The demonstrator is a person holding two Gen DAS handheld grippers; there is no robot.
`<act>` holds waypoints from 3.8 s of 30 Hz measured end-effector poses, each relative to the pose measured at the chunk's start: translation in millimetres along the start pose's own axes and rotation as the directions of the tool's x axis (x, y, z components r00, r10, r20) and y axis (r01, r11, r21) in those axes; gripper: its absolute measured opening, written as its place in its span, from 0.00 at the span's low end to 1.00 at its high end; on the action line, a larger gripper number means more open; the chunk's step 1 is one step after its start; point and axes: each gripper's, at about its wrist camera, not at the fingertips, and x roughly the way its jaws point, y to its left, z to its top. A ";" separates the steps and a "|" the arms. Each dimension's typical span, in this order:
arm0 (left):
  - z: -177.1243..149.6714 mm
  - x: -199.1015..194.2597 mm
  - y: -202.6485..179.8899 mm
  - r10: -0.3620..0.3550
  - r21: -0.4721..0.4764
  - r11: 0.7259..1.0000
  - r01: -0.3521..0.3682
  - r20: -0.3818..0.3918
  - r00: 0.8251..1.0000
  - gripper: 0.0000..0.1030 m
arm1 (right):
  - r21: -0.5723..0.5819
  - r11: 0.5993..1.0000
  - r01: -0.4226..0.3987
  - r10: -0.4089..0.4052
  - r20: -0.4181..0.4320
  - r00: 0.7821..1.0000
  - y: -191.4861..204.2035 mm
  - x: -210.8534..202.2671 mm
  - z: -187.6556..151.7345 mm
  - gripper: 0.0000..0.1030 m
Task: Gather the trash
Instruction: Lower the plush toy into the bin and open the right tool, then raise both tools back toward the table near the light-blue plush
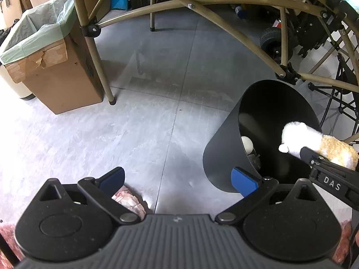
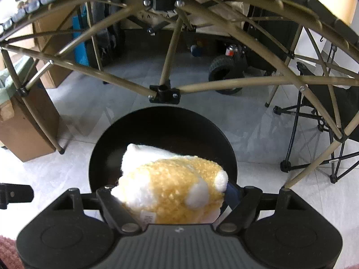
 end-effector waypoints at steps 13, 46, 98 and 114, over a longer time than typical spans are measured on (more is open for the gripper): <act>-0.6 4.1 3.8 0.004 -0.006 1.000 -0.005 -0.013 1.000 1.00 | -0.001 1.000 -0.010 0.010 -0.099 0.995 9.5 22.8 3.3 0.75; -3.3 4.4 2.0 0.005 -0.001 1.000 -0.005 -0.015 1.000 1.00 | 0.071 0.996 -0.049 0.057 -0.113 0.992 -0.5 26.1 2.6 1.00; 74.2 -134.8 -46.5 -0.210 0.025 0.973 0.228 0.491 0.845 1.00 | 0.040 0.992 -0.116 0.061 0.660 0.749 -71.3 -133.9 93.2 1.00; 158.8 -138.9 -62.5 -0.165 -0.046 0.972 0.232 0.572 0.803 1.00 | 0.019 0.996 -0.082 0.061 0.508 0.859 -56.2 -73.6 181.5 1.00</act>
